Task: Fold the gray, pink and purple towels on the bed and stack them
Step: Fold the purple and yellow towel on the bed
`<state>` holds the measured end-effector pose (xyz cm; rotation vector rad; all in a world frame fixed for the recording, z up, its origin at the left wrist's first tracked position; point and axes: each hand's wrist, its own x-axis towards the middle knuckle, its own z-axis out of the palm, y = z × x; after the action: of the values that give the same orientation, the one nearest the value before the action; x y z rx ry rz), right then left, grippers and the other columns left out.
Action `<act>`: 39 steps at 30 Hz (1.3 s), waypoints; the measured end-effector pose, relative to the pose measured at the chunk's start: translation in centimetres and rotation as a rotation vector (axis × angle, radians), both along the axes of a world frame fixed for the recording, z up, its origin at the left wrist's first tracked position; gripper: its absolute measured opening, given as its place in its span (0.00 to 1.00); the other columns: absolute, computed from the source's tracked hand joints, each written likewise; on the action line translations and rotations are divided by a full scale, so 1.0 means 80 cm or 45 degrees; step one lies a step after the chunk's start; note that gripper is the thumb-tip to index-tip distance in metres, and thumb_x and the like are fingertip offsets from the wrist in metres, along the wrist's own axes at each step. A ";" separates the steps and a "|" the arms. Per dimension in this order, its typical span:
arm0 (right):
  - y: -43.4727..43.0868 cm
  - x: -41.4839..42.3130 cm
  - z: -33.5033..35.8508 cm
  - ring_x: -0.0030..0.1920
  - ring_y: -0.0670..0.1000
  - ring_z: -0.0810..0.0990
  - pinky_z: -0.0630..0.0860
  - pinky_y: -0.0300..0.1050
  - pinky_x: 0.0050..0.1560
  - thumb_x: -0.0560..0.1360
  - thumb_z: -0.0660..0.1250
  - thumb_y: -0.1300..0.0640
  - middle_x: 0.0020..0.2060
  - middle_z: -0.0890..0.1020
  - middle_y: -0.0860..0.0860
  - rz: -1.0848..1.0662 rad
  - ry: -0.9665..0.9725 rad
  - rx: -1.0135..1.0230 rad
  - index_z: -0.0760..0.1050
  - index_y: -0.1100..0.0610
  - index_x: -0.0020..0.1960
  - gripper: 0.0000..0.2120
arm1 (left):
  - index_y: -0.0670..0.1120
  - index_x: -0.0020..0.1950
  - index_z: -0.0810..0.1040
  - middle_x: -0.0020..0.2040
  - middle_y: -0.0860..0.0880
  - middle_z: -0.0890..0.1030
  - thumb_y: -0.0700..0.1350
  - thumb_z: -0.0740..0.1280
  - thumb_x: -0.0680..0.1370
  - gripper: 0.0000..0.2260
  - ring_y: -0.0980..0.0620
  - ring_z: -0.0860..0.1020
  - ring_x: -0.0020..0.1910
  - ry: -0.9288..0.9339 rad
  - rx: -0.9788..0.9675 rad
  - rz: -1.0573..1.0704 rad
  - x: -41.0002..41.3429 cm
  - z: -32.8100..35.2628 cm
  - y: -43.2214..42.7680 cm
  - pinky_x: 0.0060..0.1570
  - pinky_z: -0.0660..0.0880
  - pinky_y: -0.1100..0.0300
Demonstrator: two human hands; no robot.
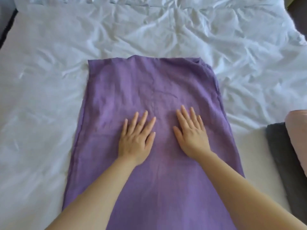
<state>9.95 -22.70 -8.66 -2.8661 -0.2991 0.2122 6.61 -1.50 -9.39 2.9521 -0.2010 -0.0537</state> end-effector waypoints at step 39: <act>-0.146 0.438 0.094 0.59 0.51 0.71 0.65 0.49 0.61 0.75 0.63 0.40 0.53 0.76 0.44 0.452 0.170 -0.866 0.78 0.44 0.49 0.11 | 0.58 0.45 0.68 0.42 0.61 0.74 0.60 0.66 0.75 0.09 0.63 0.72 0.40 0.444 -0.291 -0.077 0.408 0.031 0.017 0.42 0.66 0.57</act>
<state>45.00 -34.38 -1.17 -3.4049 -0.8529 0.6857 39.23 -0.11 -6.87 2.6543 -0.2279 -0.5123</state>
